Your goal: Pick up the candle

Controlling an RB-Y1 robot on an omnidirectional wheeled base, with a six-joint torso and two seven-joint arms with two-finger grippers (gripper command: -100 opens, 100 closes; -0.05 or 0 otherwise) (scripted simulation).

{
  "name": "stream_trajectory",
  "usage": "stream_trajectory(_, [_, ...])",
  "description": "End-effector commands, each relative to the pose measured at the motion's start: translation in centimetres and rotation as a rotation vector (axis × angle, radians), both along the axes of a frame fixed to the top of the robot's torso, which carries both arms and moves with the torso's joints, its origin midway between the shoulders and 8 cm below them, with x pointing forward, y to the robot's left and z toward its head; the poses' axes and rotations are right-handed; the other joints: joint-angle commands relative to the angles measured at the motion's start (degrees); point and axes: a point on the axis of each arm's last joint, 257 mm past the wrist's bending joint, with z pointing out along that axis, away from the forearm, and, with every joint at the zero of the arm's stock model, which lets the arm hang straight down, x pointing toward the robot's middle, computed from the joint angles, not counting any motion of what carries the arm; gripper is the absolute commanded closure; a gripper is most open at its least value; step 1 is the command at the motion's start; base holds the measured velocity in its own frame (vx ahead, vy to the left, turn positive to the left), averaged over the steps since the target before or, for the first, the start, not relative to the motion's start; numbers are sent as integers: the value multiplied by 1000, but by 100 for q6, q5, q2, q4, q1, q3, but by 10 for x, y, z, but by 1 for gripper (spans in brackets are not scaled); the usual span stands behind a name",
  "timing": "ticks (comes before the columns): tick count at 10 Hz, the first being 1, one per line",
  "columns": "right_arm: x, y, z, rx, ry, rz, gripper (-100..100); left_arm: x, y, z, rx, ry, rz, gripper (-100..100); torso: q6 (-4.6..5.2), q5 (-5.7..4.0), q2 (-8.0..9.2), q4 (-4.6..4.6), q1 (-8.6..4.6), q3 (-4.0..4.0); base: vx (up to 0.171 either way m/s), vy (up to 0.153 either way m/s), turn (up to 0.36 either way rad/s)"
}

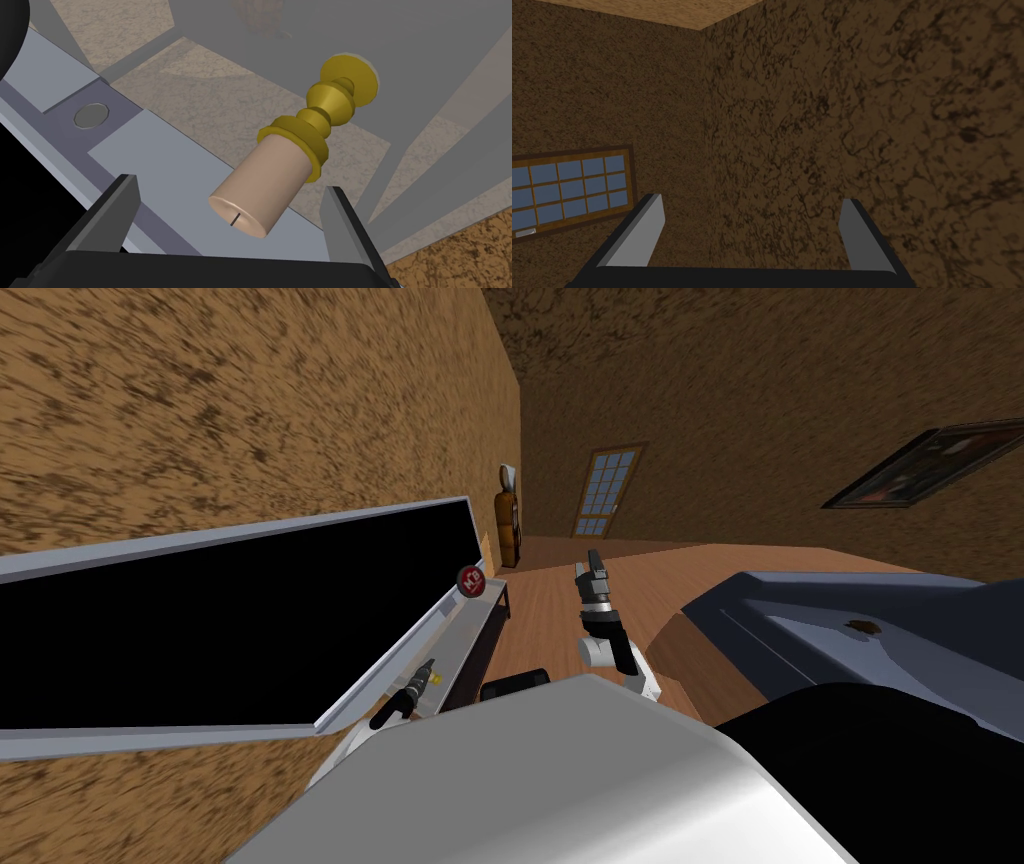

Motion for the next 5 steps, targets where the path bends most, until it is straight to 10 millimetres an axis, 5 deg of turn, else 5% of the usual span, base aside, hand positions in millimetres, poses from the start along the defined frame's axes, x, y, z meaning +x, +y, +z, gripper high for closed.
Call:
stream_trajectory(1, [0,0,0,0,0,0,0,0,0,0,0,0,0,-100,0,0,0,0,0,0,0,0,0])
stream_trajectory(2, [0,0,0,0,0,0,0,0,0,0,0,-1,0,100,-1,-1,2,0,-1,1,0,0,0])
stream_trajectory(5, [0,0,0,0,0,0,0,-1,0,-1,-1,2,2,100,2,-2,5,4,-2,4,0,0,0])
